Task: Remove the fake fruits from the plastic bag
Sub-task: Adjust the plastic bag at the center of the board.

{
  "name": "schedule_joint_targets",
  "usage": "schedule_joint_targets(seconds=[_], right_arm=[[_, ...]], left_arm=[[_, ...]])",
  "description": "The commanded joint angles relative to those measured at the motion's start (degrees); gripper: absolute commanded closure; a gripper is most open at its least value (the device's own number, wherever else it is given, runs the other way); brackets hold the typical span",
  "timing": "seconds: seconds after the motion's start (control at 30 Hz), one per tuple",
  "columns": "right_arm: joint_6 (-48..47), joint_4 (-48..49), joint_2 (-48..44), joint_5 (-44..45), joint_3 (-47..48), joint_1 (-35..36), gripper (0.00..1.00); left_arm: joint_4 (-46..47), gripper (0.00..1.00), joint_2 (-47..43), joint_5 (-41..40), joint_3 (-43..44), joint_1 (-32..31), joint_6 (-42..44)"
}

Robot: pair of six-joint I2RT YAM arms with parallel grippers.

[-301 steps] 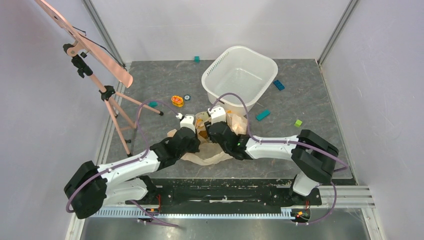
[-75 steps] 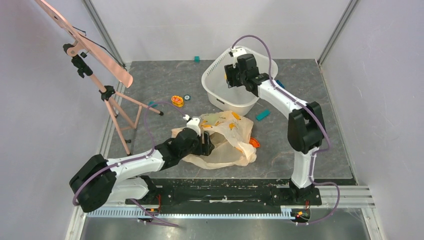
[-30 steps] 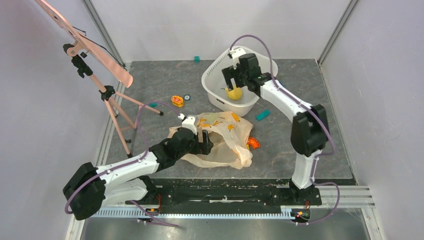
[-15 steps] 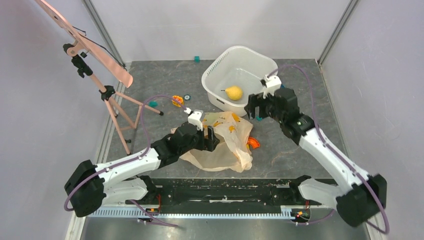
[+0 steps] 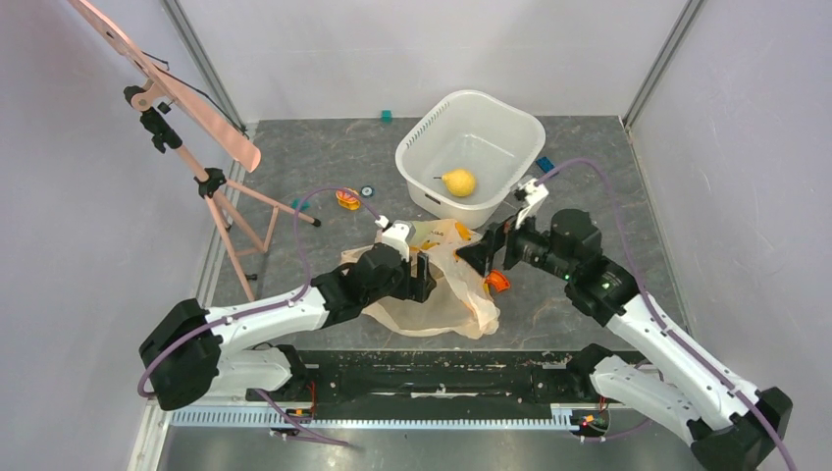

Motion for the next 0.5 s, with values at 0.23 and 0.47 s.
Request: schedule_joint_targets(seconds=[0.23,0.47], right_arm=[[3.73,-6.47,7.14,29.34,-1.84,14.48,0.02],[4.06,-4.76,8.58,29.65,-4.75,15.33,0.04]], left_arm=[[1.81,0.17,2.16,-2.95,4.52,-0.74,-0.65],[1.77,0.17,1.9,-3.26,3.75,-0.75,-0.71]])
